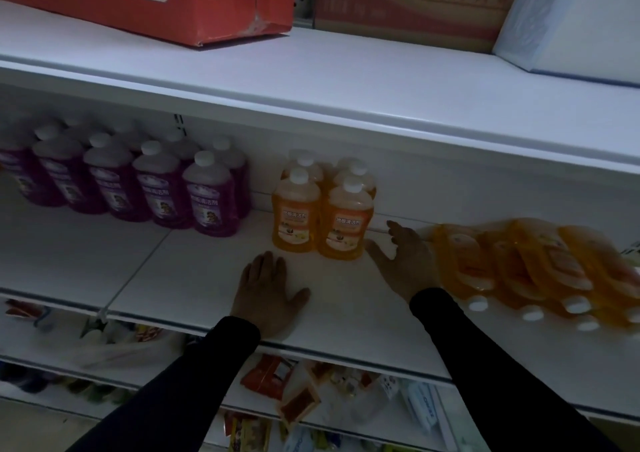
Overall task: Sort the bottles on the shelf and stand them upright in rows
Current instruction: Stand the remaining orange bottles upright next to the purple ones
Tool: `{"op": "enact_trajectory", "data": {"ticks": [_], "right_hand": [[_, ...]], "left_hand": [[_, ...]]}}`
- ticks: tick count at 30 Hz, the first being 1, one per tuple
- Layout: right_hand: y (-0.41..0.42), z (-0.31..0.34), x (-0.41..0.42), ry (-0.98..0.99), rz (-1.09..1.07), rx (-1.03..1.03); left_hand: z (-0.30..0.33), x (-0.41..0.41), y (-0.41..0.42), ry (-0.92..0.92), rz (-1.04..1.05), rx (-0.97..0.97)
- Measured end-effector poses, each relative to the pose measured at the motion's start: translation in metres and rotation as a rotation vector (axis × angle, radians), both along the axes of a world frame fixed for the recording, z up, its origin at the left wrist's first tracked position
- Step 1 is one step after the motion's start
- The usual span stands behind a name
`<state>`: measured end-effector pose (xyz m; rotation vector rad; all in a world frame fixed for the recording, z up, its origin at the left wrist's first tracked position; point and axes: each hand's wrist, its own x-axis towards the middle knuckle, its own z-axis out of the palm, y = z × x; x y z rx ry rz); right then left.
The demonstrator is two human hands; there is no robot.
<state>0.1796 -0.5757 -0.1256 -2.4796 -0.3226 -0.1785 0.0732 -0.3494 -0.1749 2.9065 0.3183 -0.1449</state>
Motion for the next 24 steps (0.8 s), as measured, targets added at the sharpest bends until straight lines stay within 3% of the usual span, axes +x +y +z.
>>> {"op": "enact_trajectory", "data": {"ticks": [3,7,12,16,20,24], "right_hand": [[-0.043,-0.002,0.001,-0.138,-0.165,-0.093],[-0.088,-0.014,0.006,-0.031,-0.356,-0.390],[-0.111,-0.024,0.007,0.048,-0.227,-0.548],[-0.122,-0.020,-0.013,-0.017,-0.054,-0.435],[-0.134,-0.022,-0.044,0.079,0.093,-0.177],[-0.140,-0.005,-0.048,0.085,0.167,-0.127]], "left_hand": [[0.005,0.001,-0.008,-0.022,-0.099,-0.049],[0.022,0.010,-0.040,-0.055,-0.244,-0.098],[0.044,0.023,-0.085,-0.110,-0.404,-0.170],[0.053,0.034,-0.113,-0.144,-0.465,-0.205],[0.054,0.044,-0.136,-0.189,-0.531,-0.164],[0.052,0.051,-0.153,-0.248,-0.594,-0.124]]}}
